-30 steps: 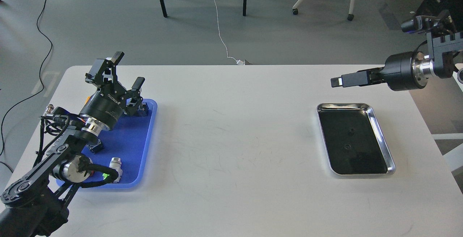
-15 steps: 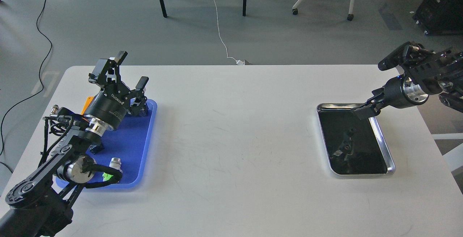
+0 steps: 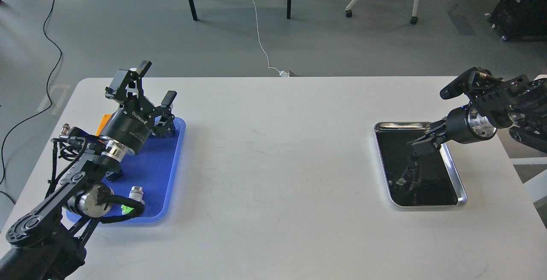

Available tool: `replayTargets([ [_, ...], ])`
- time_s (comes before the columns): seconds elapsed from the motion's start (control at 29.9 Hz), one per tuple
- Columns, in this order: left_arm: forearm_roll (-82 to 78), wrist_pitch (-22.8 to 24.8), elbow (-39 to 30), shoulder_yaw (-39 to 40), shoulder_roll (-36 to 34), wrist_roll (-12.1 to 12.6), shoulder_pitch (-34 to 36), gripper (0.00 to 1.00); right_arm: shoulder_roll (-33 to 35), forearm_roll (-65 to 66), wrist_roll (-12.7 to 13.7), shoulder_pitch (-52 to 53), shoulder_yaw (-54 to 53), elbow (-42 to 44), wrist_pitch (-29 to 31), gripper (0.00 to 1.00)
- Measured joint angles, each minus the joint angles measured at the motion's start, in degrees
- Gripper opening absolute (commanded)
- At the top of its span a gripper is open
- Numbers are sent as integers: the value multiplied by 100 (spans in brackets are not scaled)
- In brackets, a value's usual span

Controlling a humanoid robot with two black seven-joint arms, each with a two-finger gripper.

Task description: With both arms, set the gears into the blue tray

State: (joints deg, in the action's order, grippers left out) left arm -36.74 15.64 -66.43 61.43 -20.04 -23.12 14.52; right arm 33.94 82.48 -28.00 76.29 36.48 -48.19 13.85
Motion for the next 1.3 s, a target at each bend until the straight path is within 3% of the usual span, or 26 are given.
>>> replayTargets([
  [0.43,0,0,-2,1,-9,0,-6,99,-174,-31,0,-223,61,316,3,73],
  [1.3,0,4,-12,71,-52,0,-52,99,-528,-39,0,-551,43,718,-39,66],
])
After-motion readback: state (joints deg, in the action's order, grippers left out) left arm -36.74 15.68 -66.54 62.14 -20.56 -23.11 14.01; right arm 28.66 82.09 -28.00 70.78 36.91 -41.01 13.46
